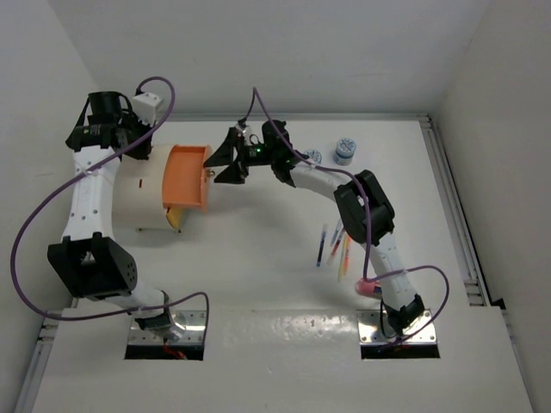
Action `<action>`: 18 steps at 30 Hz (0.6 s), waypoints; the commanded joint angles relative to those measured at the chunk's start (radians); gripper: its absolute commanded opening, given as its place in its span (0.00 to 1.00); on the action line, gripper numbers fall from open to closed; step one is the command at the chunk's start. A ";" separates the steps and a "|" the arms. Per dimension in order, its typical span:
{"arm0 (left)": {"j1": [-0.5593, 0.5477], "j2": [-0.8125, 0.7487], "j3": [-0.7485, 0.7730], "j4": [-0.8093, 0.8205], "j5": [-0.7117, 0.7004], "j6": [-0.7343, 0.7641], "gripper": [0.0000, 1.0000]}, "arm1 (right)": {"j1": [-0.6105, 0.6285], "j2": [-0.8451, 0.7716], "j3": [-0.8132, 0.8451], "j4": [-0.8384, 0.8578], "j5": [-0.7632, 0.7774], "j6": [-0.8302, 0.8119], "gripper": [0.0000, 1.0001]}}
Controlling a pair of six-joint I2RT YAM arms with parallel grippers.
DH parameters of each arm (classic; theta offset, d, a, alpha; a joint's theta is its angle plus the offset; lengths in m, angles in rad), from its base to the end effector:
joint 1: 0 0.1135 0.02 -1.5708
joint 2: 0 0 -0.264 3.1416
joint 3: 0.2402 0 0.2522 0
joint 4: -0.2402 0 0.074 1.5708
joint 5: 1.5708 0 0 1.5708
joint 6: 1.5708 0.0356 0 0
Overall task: Sort the stationery into containers
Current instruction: Open the drawer in the storage box.
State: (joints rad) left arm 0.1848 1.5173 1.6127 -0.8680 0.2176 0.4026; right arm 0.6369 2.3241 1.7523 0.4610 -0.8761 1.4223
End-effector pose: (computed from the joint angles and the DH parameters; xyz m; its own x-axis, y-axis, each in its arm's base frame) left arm 0.3178 0.0516 0.3843 -0.6420 0.2692 -0.7179 0.2436 0.9594 0.1419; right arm 0.4140 0.3403 0.2133 -0.9967 0.0502 -0.0630 -0.0592 0.0740 0.9955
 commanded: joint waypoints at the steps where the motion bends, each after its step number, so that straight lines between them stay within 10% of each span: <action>1: 0.007 0.064 -0.051 -0.261 0.002 -0.021 0.14 | -0.003 -0.058 -0.004 -0.002 -0.020 -0.025 0.99; 9: 0.008 0.058 -0.033 -0.249 0.016 -0.031 0.17 | -0.098 -0.184 -0.163 -0.213 -0.031 -0.210 0.99; 18: 0.016 0.004 0.056 -0.188 0.052 -0.056 0.60 | -0.227 -0.460 -0.243 -0.839 0.118 -0.902 0.96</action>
State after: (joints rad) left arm 0.1902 1.5227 1.6592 -0.9169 0.2546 0.3706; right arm 0.4221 1.9961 1.4937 -0.1211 -0.8310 0.8780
